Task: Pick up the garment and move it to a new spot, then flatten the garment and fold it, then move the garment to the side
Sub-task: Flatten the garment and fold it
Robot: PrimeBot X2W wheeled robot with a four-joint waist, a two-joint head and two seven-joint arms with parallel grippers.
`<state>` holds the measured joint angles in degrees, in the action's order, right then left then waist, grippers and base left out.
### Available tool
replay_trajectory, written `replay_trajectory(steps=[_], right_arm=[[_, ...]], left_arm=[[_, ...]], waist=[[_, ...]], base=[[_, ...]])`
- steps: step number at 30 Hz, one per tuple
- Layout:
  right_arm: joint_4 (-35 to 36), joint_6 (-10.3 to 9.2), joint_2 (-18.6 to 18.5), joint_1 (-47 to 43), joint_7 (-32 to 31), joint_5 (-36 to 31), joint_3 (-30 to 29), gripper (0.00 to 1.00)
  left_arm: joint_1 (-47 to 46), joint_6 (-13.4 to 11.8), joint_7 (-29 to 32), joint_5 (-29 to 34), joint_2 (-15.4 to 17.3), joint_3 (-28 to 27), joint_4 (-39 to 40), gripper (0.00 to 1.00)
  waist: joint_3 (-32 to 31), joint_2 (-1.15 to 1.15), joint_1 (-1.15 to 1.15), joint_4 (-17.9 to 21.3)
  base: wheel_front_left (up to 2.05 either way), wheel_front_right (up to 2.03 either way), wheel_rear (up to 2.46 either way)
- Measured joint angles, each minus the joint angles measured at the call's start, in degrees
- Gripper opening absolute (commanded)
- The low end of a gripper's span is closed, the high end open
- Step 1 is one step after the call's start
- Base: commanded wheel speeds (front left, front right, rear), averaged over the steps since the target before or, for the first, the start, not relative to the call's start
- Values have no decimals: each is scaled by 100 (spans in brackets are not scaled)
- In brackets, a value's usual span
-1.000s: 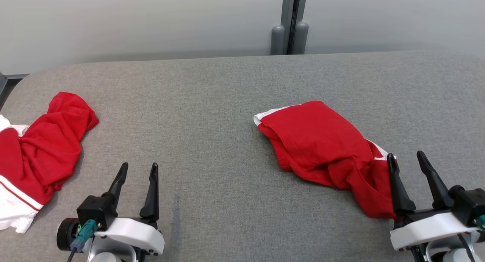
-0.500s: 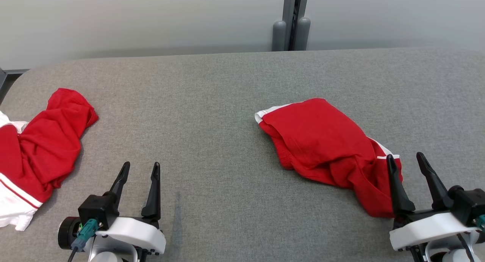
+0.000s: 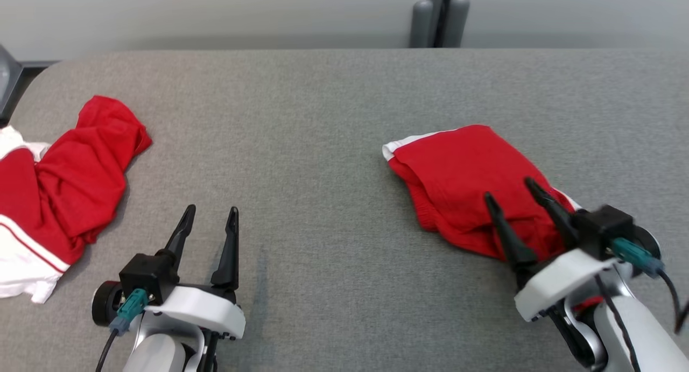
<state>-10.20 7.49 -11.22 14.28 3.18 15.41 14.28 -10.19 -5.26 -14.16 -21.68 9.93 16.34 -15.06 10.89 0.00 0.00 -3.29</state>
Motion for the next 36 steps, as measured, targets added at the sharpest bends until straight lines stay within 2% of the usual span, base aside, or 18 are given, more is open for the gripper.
replay_trajectory(steps=[7,14,15,16,17,18,27,36], right_arm=[[-269,1,-467,712,-786,242,912,100],[-639,0,-728,1139,-1318,312,1218,100],[-669,0,-725,1155,-1318,331,1207,77],[-699,1,-722,1163,-1322,350,1196,41],[-709,1,-724,1170,-1322,371,1182,15],[-722,1,-720,1174,-1322,375,1149,0],[-449,1,-632,1257,-832,443,834,0],[193,0,-331,1579,-243,487,698,0]], left_arm=[[-218,57,-52,5,-87,-12,-86,100],[-353,113,-83,44,-188,-55,-194,100],[-353,114,-83,51,-198,-63,-207,100],[-356,115,-83,52,-207,-76,-212,100],[-364,116,-83,60,-212,-90,-215,100],[-382,119,-85,69,-222,-114,-211,100],[-427,216,-98,192,-299,-263,-196,100],[-422,275,-99,252,-321,-369,-220,100]], waist=[[332,0,0,-258],[596,0,0,-446],[618,0,0,-458],[637,0,0,-464],[651,0,0,-464],[661,0,0,-458],[651,0,0,-343],[494,0,0,-250]], base=[[0,0,0],[0,0,0],[0,0,0],[0,0,0],[0,0,0],[0,0,0],[0,0,0],[0,0,0]])
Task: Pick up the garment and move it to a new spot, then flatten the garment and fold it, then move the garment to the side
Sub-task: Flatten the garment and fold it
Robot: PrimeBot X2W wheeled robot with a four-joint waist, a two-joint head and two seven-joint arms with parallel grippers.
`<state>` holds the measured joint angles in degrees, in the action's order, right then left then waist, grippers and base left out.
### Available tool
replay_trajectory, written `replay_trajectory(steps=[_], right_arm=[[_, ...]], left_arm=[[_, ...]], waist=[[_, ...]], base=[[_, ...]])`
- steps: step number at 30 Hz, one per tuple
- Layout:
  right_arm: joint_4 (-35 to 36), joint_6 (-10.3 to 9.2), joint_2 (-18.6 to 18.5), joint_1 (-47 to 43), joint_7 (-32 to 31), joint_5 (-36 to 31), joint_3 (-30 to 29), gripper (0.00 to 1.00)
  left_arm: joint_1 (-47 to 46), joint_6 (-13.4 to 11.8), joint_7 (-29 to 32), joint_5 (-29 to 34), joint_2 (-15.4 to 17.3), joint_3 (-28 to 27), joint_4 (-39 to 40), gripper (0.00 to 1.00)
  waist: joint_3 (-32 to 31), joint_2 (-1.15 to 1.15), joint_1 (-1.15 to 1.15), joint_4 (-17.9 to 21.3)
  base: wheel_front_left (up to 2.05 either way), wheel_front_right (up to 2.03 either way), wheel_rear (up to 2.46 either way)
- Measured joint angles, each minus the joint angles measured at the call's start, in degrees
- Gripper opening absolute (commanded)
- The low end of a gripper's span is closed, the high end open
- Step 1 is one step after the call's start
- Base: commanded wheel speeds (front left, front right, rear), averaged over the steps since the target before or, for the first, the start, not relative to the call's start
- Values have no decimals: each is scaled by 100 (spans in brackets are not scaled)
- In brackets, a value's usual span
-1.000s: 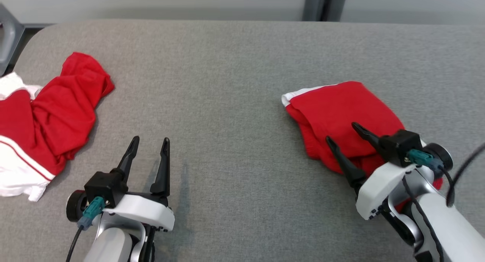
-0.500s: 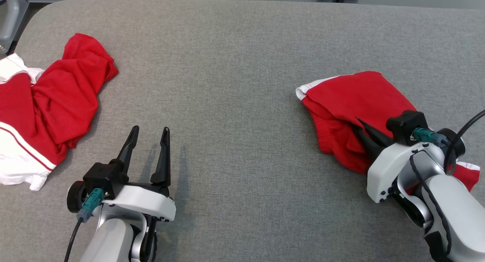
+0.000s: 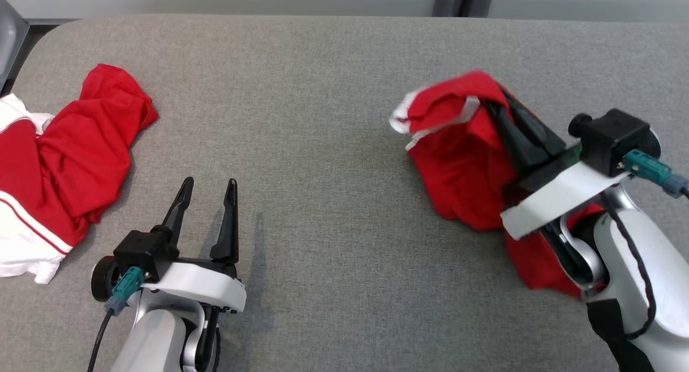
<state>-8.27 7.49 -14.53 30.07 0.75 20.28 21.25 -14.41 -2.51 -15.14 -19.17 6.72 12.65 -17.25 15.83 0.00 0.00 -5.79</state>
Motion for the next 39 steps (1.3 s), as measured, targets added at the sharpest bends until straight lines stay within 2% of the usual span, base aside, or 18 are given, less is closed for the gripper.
replay_trajectory(steps=[5,12,15,19,23,30,39], right_arm=[[365,0,126,325,272,188,171,0],[960,0,151,655,567,700,827,0],[1205,1,22,653,654,893,1025,0],[1299,0,-268,170,684,1023,1012,0],[1046,-1,-503,-436,731,1029,761,0],[-1,-1,-501,-1494,1124,1251,66,0],[-753,-1,-391,-1490,1372,1477,58,0]], left_arm=[[8,23,0,34,-12,-54,-9,100],[136,27,0,76,-18,-133,-8,100],[148,26,0,98,-22,-158,14,100],[237,26,0,115,-34,-176,35,100],[235,33,0,145,-27,-194,68,100],[223,45,0,163,18,-209,75,100],[198,46,0,189,57,-167,56,100]], waist=[[-68,0,0,53],[-209,0,0,148],[-237,0,0,205],[-233,0,0,299],[-192,0,0,406],[-135,0,0,605],[-105,0,0,636]], base=[[0,0,0],[0,0,0],[0,0,0],[0,0,0],[0,0,0],[0,0,0],[0,0,0]])
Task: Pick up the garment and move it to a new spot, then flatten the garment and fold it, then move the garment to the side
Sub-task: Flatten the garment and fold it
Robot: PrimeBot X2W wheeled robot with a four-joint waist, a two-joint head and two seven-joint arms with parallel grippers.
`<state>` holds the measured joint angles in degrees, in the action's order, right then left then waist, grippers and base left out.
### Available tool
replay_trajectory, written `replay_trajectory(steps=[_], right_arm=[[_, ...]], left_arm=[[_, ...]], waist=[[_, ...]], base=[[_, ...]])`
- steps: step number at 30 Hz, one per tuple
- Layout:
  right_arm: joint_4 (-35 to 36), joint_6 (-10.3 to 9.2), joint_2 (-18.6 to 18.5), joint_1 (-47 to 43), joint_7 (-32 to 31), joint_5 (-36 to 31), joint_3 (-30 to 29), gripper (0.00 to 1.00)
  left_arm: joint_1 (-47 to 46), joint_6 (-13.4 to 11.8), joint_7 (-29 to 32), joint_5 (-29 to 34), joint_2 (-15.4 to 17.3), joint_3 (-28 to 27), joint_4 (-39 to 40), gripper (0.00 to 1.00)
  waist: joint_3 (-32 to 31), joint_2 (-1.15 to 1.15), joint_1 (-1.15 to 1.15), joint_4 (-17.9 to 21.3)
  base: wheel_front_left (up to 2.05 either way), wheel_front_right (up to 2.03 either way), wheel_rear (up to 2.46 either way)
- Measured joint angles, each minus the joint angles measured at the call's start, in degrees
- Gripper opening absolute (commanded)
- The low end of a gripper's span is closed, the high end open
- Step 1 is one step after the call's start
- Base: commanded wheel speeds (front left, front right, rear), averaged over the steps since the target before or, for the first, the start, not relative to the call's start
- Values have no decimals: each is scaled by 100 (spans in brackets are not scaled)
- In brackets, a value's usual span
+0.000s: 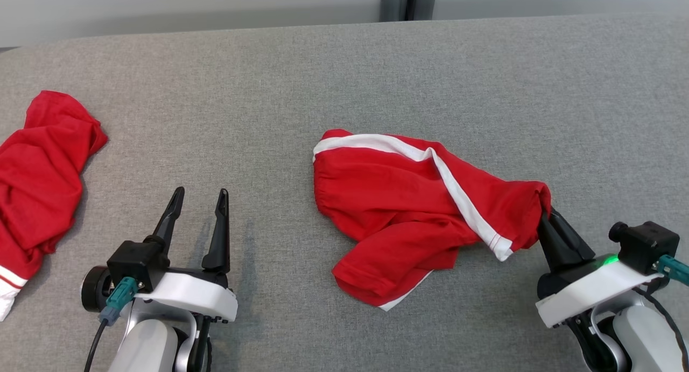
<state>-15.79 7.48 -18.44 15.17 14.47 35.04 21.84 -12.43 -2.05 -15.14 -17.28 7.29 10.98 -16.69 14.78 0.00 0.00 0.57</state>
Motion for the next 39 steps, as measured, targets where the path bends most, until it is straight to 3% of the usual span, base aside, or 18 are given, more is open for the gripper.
replay_trajectory(steps=[6,8,9,23,30,39], right_arm=[[-114,0,5,104,27,77,2,3],[-81,0,24,105,36,73,-126,64],[-38,0,40,104,37,47,-203,100],[339,0,693,-260,51,-1039,-1919,100],[508,0,939,-685,3,-1745,-2172,100],[839,0,1128,-1226,-319,-2091,-2277,100]], left_arm=[[-5,-3,0,-3,22,10,-4,100],[-4,-3,0,-13,19,15,-5,100],[-3,-4,0,-27,20,16,-5,100],[54,-53,0,-45,64,23,1,100],[285,-90,0,-82,79,21,-11,100],[521,-154,49,-135,114,25,52,100]], waist=[[-16,0,0,-37],[-31,0,0,-45],[-40,0,0,-45],[-247,0,0,5],[-486,0,0,9],[-755,0,0,21]], base=[[0,0,0],[0,0,0],[0,0,0],[0,0,0],[0,0,0],[0,0,0]])
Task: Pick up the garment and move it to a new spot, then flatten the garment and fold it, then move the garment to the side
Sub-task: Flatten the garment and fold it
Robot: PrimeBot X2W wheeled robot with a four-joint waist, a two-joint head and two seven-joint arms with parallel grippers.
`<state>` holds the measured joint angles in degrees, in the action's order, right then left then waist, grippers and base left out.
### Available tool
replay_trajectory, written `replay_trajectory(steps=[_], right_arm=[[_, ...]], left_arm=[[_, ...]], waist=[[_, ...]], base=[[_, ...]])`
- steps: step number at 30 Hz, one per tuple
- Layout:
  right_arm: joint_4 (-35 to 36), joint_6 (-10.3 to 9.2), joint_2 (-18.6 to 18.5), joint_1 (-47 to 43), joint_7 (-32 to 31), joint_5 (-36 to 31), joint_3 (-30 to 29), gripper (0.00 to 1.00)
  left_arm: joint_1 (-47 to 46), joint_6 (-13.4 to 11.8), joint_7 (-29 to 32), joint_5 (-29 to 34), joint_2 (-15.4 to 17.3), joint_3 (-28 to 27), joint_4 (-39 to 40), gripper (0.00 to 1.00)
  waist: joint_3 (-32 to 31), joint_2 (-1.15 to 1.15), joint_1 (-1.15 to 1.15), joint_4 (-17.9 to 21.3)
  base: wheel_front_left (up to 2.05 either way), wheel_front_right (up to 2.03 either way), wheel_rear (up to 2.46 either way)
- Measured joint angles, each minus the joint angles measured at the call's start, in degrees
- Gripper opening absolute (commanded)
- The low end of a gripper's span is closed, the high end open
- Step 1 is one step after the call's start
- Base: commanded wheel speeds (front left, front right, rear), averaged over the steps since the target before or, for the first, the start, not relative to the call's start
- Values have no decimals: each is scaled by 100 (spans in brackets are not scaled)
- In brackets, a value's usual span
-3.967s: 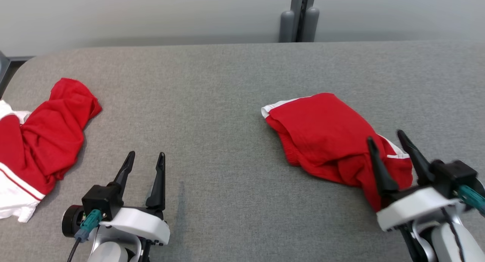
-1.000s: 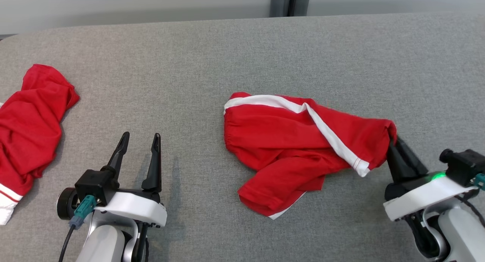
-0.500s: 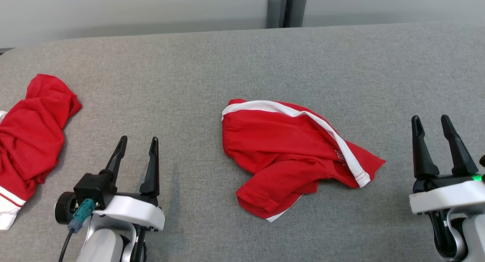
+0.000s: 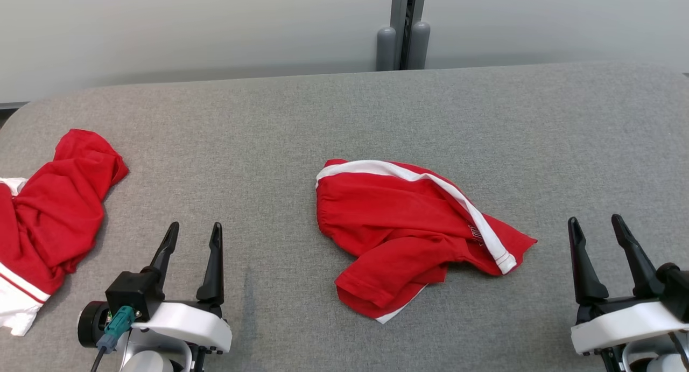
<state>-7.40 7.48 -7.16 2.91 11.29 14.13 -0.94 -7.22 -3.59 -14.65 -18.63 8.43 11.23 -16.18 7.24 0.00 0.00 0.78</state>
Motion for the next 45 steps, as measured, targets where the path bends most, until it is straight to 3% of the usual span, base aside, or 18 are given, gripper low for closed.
replay_trajectory(steps=[21,30,38,45], right_arm=[[218,0,124,-83,-129,-27,-30,100],[267,0,148,155,-134,-7,103,100],[107,0,197,430,-49,49,335,100],[-73,0,203,525,67,104,421,100]], left_arm=[[-105,-31,142,-73,27,140,135,100],[-1516,448,665,-124,-48,483,-18,100],[-2762,849,1339,-363,-203,760,-1397,100],[-3088,1037,1762,-811,-361,978,-2348,100]], waist=[[115,0,0,-41],[478,0,0,18],[950,0,0,348],[1152,0,0,579]], base=[[0,0,0],[0,0,0],[0,0,0],[0,0,0]])
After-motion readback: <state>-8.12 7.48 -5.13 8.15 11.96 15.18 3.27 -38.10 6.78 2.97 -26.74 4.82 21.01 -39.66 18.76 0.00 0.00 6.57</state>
